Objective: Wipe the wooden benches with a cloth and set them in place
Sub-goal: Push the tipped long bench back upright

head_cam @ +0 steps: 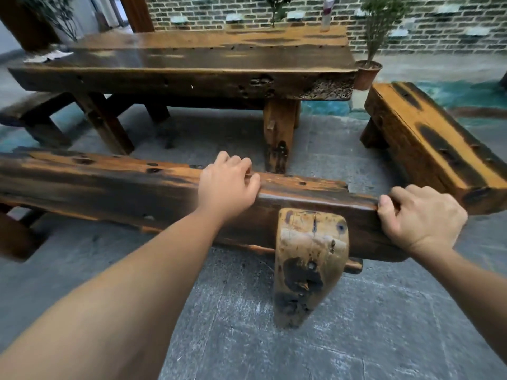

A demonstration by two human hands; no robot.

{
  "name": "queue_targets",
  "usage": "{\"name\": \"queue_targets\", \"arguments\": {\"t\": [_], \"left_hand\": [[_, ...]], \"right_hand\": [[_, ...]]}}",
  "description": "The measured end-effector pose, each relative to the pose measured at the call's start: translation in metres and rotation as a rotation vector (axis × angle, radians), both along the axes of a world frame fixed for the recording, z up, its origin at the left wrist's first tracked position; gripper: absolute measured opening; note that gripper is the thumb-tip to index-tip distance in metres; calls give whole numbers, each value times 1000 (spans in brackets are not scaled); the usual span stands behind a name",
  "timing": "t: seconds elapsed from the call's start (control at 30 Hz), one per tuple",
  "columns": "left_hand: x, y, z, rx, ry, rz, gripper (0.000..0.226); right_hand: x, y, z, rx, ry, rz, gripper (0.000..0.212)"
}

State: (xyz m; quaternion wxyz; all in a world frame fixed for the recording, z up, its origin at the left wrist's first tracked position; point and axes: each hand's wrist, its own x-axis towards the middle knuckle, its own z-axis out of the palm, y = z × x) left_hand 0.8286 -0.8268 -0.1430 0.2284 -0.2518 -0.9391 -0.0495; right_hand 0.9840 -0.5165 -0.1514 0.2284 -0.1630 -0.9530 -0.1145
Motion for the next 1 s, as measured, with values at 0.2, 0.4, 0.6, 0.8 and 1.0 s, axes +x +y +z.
{"name": "queue_targets", "arguments": {"t": [0.2, 0.4, 0.6, 0.8, 1.0], "left_hand": [[0, 1, 2, -53, -11, 9, 41], [-1, 1, 6, -110, -80, 0, 47], [2, 1, 9, -139, -162, 28, 46], [-1, 2, 15, -190, -296, 53, 52], [-3, 6, 19, -286, -441, 96, 62]], "right_hand": [[-2, 0, 1, -40, -83, -34, 59], [-1, -4, 8, -110, -194, -79, 58], [5, -5, 9, -172, -287, -71, 52], [4, -3, 27, -239, -496, -77, 53], [3, 1, 34, -391, -629, -71, 60]]}}
